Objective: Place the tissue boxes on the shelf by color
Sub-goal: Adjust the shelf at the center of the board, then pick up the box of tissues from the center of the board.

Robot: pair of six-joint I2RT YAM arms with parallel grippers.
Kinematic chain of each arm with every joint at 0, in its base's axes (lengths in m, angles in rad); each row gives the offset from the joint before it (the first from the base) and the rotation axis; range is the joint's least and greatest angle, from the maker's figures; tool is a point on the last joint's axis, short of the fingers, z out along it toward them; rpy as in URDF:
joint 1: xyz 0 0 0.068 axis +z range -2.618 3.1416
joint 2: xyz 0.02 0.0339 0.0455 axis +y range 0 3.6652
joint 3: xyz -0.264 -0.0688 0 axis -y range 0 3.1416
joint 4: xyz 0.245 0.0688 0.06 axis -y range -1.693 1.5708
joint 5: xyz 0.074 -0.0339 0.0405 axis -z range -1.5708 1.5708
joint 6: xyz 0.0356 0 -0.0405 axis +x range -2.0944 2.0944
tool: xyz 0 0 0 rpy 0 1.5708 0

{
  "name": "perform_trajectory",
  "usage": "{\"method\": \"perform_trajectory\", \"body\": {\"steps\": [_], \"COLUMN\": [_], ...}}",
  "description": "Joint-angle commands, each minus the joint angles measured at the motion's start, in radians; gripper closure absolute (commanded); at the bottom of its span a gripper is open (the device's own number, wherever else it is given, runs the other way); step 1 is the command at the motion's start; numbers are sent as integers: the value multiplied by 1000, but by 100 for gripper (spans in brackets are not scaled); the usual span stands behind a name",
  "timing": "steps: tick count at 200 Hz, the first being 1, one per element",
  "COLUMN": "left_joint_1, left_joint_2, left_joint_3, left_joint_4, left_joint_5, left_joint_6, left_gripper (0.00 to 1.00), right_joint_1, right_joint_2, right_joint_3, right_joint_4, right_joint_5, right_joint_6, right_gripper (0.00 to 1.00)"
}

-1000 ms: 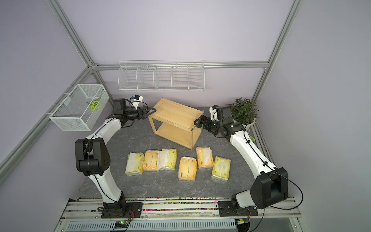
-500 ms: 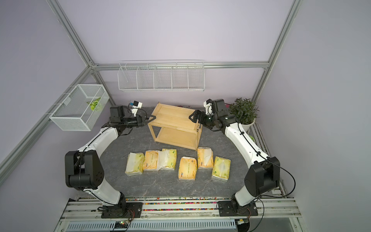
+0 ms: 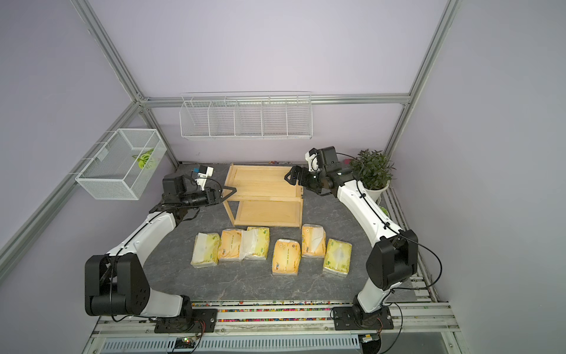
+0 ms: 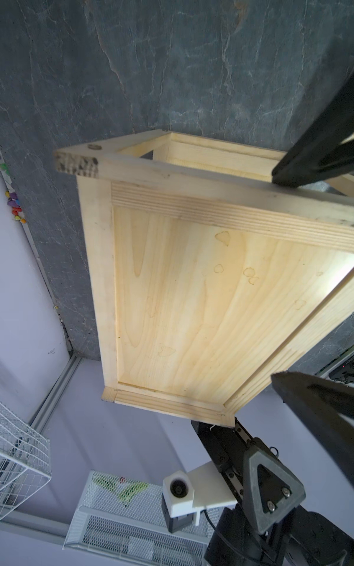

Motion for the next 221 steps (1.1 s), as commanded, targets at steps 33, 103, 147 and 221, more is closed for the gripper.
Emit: {"method": "perform_trajectory", "body": {"steps": [33, 103, 147, 221], "left_joint_1": [-6, -6, -13, -257], "left_joint_2": [-49, -228, -374, -607], "left_joint_3": [77, 98, 99, -89], "left_joint_4": [-139, -210, -341, -472], "left_joint_5": [-374, -698, -654, -688], "left_joint_6": [16, 45, 38, -73], "left_gripper": [0, 0, 0, 0], "right_joint_1": [-3, -76, -75, -74], "right_joint_2": [-10, -180, -396, -652], "right_joint_3": [60, -43, -192, -517], "right_joint_4": [-73, -62, -118, -177], "right_joint_5": [114, 183, 193, 67], "right_joint_6": [-58, -51, -50, 29], "right_gripper": [1, 1, 1, 1]}}
